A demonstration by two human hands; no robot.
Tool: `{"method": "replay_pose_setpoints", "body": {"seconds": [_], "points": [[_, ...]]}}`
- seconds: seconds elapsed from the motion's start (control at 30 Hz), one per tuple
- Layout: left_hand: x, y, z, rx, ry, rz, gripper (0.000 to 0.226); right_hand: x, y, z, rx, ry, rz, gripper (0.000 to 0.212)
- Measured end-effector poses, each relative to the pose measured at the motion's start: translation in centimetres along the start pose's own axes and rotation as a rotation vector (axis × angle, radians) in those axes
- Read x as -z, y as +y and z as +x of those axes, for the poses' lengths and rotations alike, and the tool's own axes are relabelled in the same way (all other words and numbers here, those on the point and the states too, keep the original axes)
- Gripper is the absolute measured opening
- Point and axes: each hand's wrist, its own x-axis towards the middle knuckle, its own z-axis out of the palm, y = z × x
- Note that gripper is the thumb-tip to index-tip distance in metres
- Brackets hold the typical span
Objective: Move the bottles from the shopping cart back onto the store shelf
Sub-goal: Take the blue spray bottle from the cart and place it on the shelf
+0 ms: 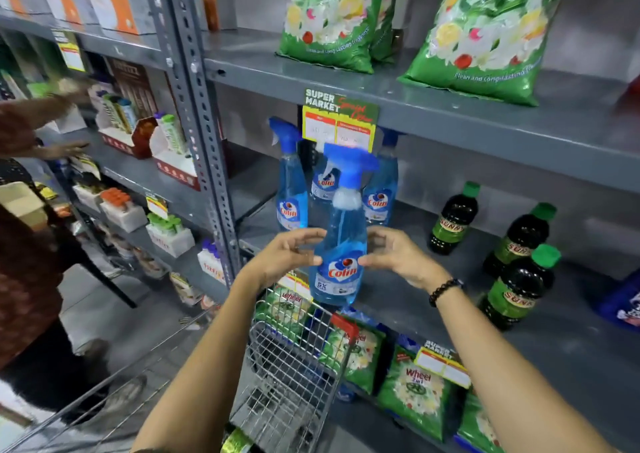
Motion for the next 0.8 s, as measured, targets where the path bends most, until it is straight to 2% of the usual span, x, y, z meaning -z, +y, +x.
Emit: {"method": "replay_pose_setpoints", "body": {"seconds": [0.2, 0.4, 0.63, 0.8], "points": [[-0.2, -2.2, 7.7, -0.003, 0.023, 0.045, 0.058, 1.6, 4.3, 4.4, -0.032, 0.232, 0.014, 0.046], [0.4, -2.1, 11.9, 0.012, 0.048, 0.063, 0.057, 1.9, 5.1, 7.4, 0.005, 0.359, -0.001, 0.036], [-0.5, -2.2, 12.1, -0.013, 0.139, 0.009, 0.049, 1.1, 5.2, 8.0, 0.036, 0.432, 0.021, 0.038], [-1.3, -3.0, 8.3, -0.042, 0.309, 0.063, 0.051, -0.7, 4.9, 6.3, -0.004, 0.495, 0.084, 0.054]]}}
